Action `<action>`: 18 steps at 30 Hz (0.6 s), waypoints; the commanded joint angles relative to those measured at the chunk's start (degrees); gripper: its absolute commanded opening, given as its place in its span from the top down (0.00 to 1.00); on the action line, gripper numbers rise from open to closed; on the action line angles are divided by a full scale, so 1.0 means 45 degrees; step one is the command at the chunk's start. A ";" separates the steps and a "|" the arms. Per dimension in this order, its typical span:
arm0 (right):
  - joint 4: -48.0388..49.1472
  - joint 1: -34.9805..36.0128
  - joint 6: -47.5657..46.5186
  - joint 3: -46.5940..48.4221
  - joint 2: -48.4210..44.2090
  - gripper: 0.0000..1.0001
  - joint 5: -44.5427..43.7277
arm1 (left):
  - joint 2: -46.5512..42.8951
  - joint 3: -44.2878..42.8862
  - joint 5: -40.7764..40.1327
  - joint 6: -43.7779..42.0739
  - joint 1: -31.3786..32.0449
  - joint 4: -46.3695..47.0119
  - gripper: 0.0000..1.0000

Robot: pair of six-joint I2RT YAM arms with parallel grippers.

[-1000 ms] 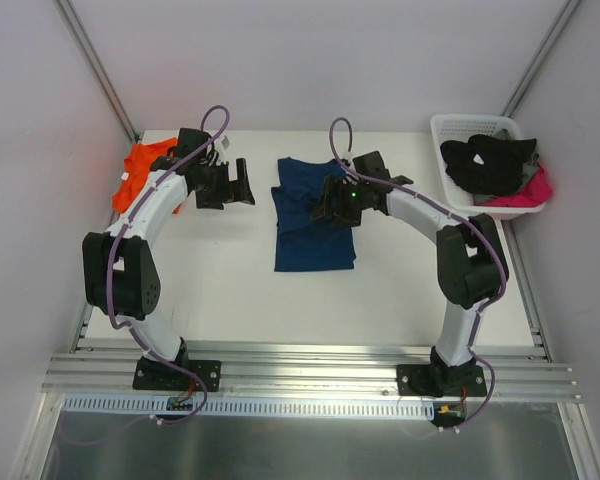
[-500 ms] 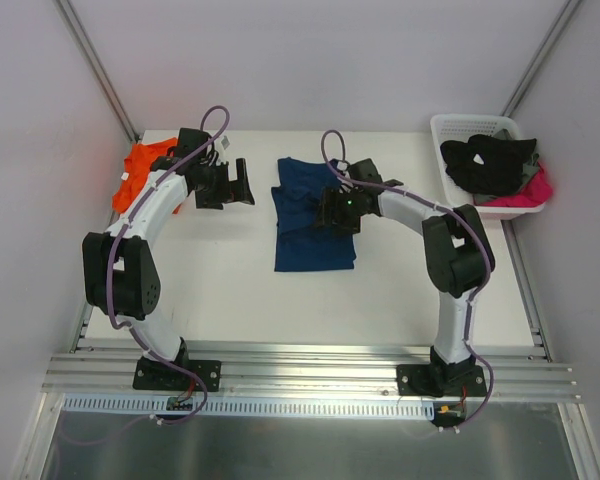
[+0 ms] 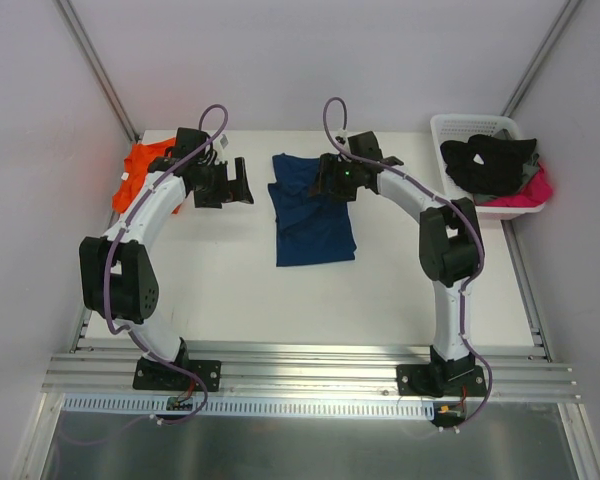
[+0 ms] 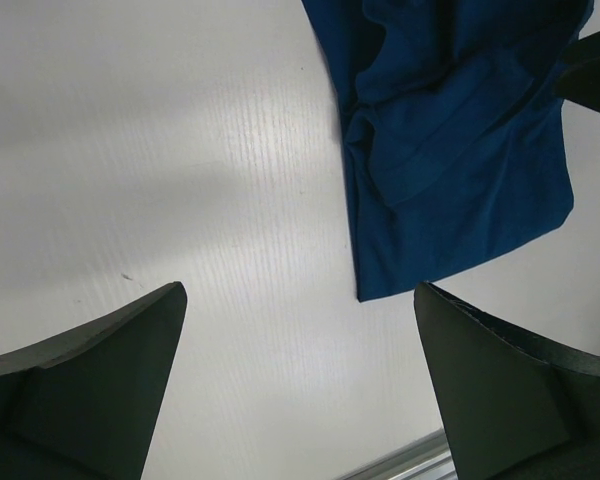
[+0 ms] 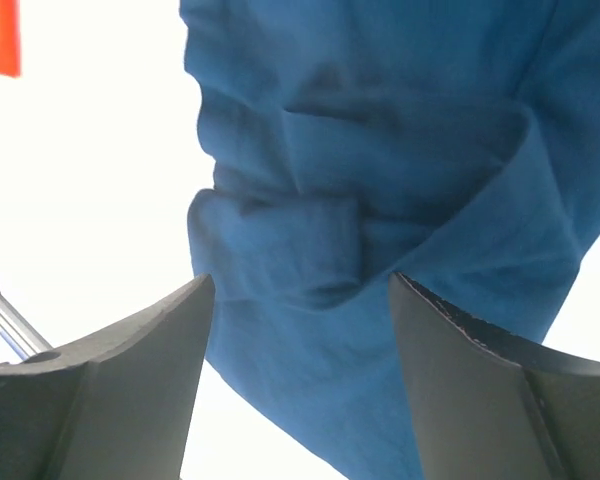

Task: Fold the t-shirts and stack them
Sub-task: Fold the tshirt

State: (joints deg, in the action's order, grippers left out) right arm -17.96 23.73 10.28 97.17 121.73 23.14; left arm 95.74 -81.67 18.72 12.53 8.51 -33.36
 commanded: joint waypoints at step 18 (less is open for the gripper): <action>0.0143 0.0391 0.0371 -0.0594 -0.1775 0.25 0.0366 | -0.0437 -0.0327 -0.0469 -0.0325 -0.0114 -0.0105 0.01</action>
State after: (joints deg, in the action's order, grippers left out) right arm -16.95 23.97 11.05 96.73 121.14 22.35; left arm 95.44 -81.69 17.45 11.31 8.51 -33.36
